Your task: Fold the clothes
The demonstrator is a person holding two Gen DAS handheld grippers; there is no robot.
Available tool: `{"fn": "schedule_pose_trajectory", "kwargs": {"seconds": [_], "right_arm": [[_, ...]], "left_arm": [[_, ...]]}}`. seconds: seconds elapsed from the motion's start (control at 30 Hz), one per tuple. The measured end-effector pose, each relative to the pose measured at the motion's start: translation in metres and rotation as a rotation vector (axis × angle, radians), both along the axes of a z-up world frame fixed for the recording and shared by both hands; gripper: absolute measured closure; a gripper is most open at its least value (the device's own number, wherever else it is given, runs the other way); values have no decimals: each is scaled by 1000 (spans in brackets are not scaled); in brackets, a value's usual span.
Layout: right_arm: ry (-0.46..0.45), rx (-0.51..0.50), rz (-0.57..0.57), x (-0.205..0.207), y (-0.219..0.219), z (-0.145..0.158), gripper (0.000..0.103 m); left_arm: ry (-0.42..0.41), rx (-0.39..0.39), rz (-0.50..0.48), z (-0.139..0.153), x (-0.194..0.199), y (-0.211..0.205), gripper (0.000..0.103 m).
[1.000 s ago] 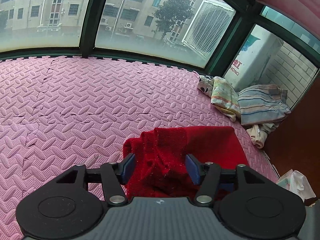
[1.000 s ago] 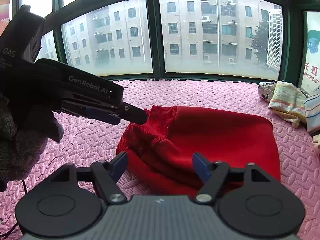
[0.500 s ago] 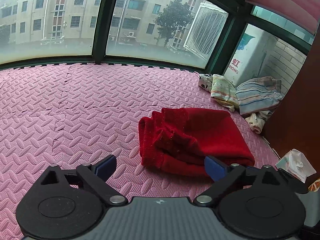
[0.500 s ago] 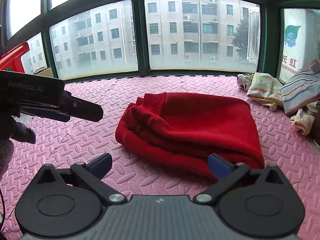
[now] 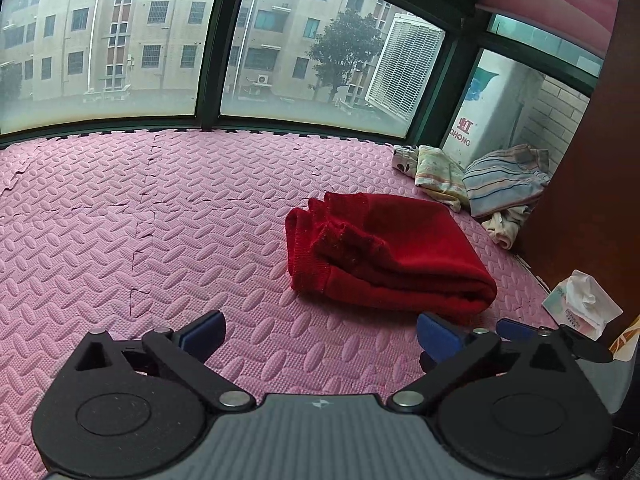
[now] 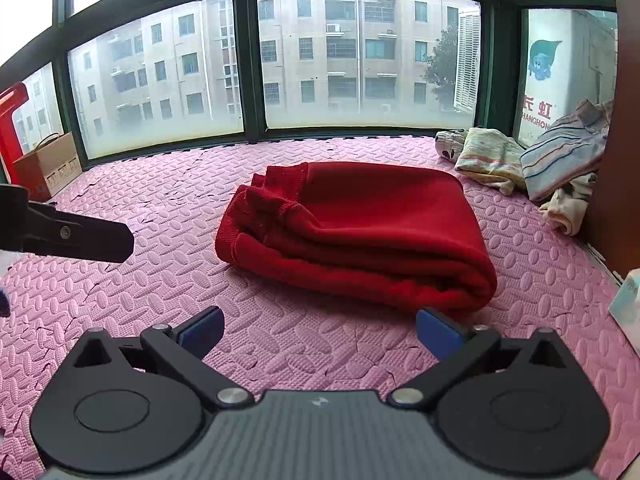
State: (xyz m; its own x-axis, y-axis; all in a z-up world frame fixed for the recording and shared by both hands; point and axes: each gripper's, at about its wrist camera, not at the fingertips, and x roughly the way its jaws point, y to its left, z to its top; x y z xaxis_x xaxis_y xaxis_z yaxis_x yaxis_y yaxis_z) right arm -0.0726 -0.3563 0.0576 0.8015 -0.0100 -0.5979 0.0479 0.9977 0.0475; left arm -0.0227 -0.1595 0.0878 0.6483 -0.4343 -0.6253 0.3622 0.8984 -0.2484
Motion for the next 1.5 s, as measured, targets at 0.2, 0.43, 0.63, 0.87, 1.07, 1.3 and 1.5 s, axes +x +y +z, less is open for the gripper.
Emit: {"fn": "schedule_pose_trajectory", "kwargs": {"seconds": [0.2, 0.43, 0.63, 0.87, 1.07, 1.3, 1.5], "right_arm": [[15, 69, -71, -13, -3, -2, 0], [36, 76, -110, -28, -4, -5, 0], [48, 65, -125, -36, -2, -7, 0], [51, 63, -142, -43, -3, -7, 0], [56, 60, -149, -47, -4, -8, 0], [61, 59, -154, -49, -5, -9, 0], [62, 59, -159, -50, -5, -8, 0]], "left_arm": [[13, -6, 5, -7, -17, 4, 0], [9, 26, 10, -14, -32, 4, 0], [-6, 61, -1, -16, -45, 0, 0], [3, 84, -10, -20, -54, -5, 0], [7, 97, -18, -21, -59, -8, 0], [10, 114, -27, -23, -63, -11, 0], [13, 123, -31, -24, -65, -14, 0]]}}
